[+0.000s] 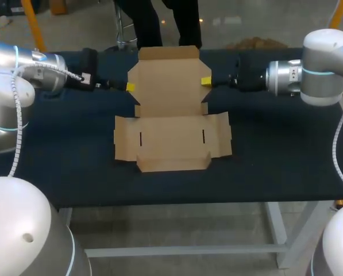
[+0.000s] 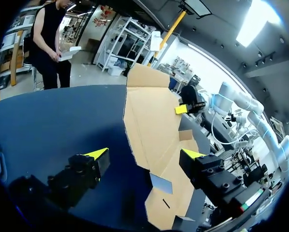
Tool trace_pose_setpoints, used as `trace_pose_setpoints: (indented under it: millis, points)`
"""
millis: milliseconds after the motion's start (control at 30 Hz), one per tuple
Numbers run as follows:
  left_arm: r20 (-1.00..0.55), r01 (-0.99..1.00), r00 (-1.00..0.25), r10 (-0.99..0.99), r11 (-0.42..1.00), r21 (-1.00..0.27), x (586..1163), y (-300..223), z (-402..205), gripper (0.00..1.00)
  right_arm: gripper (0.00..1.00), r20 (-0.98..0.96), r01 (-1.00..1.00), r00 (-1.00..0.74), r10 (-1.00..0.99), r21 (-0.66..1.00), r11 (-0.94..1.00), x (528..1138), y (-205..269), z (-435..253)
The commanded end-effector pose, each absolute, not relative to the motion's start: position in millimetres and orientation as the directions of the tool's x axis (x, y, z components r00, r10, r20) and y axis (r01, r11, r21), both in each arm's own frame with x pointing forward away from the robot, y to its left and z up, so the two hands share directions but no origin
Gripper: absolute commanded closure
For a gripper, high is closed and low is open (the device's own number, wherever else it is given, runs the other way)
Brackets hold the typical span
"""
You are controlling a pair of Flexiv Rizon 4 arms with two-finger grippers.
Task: Assemble the packaging by folding the flat box into shape, placing the metal phone stand inside, and closing the box properly
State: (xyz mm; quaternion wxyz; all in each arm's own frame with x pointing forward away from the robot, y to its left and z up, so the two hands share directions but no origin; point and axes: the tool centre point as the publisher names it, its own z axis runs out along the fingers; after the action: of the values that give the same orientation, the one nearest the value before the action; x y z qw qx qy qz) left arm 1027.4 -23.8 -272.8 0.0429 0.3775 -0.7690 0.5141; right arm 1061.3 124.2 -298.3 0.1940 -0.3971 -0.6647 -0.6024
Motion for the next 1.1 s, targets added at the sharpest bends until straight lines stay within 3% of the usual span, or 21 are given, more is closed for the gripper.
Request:
trace_pose_setpoints:
  millis: [33, 467, 800, 1100]
  points:
    - [0.483, -0.622, -0.728, -0.487, 0.172, -0.764, 1041, -24, -273, 0.00, 1.00, 0.733, 0.755, -0.618, 0.285, 0.654, -0.047, 1062, 123, -298]
    - [0.483, -0.622, -0.728, -0.487, 0.172, -0.764, 1041, -24, -273, 0.00, 1.00, 0.707, 0.726, -0.650, 0.279, 0.686, -0.048, 1058, 127, -293]
    - [0.386, -0.470, -0.851, -0.355, 0.190, -0.862, 1050, -39, -270, 0.00, 1.00, 0.681, 0.696, -0.679, 0.274, 0.716, -0.055, 1054, 128, -286]
    - [0.360, -0.418, -0.890, -0.280, 0.185, -0.889, 1057, -52, -264, 0.00, 1.00, 0.661, 0.671, -0.702, 0.267, 0.739, -0.064, 1055, 129, -279]
